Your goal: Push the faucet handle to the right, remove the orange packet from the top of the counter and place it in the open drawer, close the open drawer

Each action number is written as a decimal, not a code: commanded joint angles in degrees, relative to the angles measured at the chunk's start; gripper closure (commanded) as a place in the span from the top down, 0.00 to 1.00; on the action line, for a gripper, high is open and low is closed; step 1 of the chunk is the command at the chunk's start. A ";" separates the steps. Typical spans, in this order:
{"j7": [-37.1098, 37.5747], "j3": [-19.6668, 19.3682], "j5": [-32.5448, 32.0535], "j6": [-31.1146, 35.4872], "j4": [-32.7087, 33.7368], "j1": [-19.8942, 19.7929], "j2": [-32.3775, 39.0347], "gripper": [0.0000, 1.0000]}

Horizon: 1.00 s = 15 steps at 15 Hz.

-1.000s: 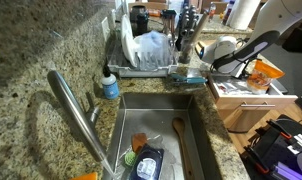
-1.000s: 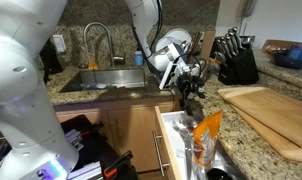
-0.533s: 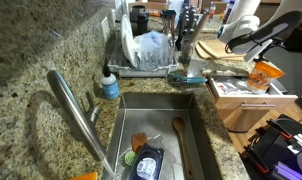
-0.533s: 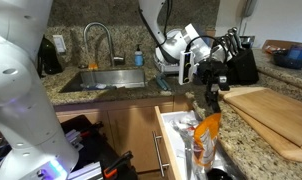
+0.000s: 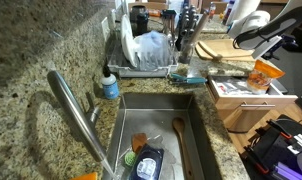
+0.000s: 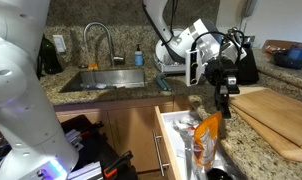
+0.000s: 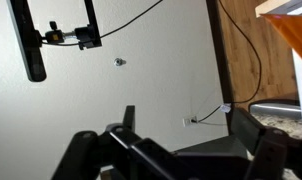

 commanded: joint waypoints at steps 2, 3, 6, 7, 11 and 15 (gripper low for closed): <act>-10.42 0.97 1.12 10.22 -2.02 -4.77 -3.10 0.56; -12.84 0.49 0.68 13.18 -2.56 -5.87 -3.52 0.50; -20.26 -0.64 1.62 21.38 -3.25 -9.20 -3.66 0.81; -15.92 -1.25 0.76 16.67 -0.57 -6.48 -1.32 0.56; -20.58 -1.19 1.00 21.73 -1.89 -8.29 -1.51 0.96; -26.59 0.35 -0.14 26.22 -3.99 -7.03 -0.08 1.00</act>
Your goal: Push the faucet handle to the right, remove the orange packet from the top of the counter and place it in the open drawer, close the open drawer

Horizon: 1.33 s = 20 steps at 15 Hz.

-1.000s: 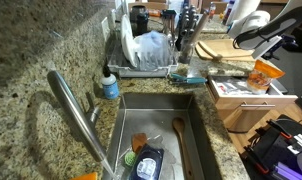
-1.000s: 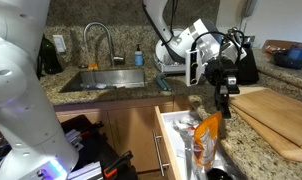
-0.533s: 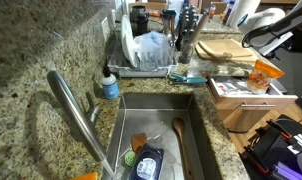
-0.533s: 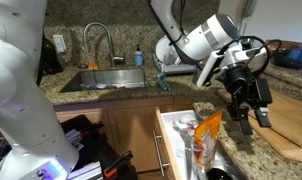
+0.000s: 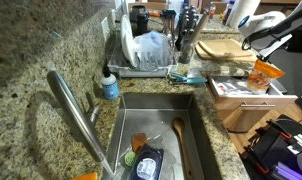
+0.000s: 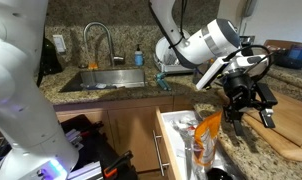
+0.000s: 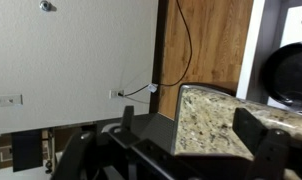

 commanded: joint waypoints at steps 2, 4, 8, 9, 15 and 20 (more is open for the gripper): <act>-9.24 0.75 -0.81 3.55 -2.24 1.45 1.66 1.00; -12.31 0.36 -2.14 0.93 -2.09 2.61 2.81 1.00; -12.45 -0.08 -6.41 -6.75 -2.33 5.09 2.86 1.00; -12.35 0.30 -7.47 -8.27 -3.08 5.51 2.14 1.00; -13.08 3.17 -12.62 -19.38 -4.77 9.68 1.19 1.00; -11.42 4.51 -11.72 -23.69 -2.97 9.36 2.59 1.00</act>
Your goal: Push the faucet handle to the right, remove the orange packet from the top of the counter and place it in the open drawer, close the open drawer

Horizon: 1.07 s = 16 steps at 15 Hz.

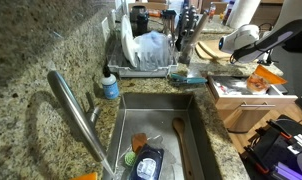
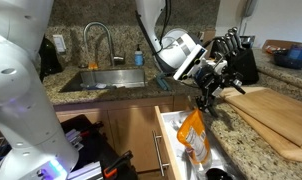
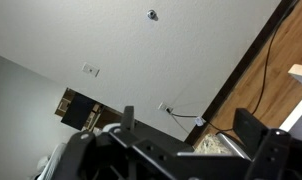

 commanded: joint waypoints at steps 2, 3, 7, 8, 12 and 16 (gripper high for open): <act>0.24 1.43 -0.36 -0.71 0.15 -1.21 -0.01 1.00; 0.25 1.49 -0.36 -0.71 0.15 -1.19 0.04 1.00; -0.31 1.06 -2.06 -2.14 0.09 -0.97 1.33 1.00; -0.96 1.16 -2.63 -2.68 0.14 -0.92 2.46 1.00; -2.56 2.70 -3.34 -2.82 0.47 -0.65 6.37 1.00; -4.33 5.38 -2.45 -3.04 1.83 0.49 9.61 1.00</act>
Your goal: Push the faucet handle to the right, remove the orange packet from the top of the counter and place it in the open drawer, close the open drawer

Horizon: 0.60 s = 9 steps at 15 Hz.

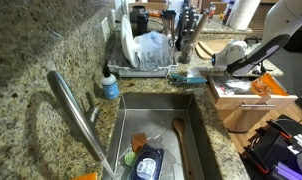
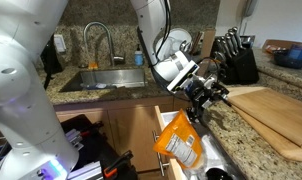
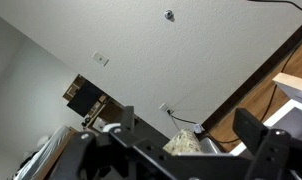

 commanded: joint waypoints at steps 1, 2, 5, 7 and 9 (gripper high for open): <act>-2.15 2.05 0.49 -1.47 2.16 0.47 2.32 1.00; -0.99 2.20 1.35 -2.19 2.95 0.74 2.72 1.00; 0.25 2.39 0.82 -1.08 1.87 0.83 2.00 1.00; 1.25 2.43 1.02 -0.16 1.06 0.65 -0.34 1.00; 2.69 3.01 0.25 6.05 -4.77 -0.90 -8.38 1.00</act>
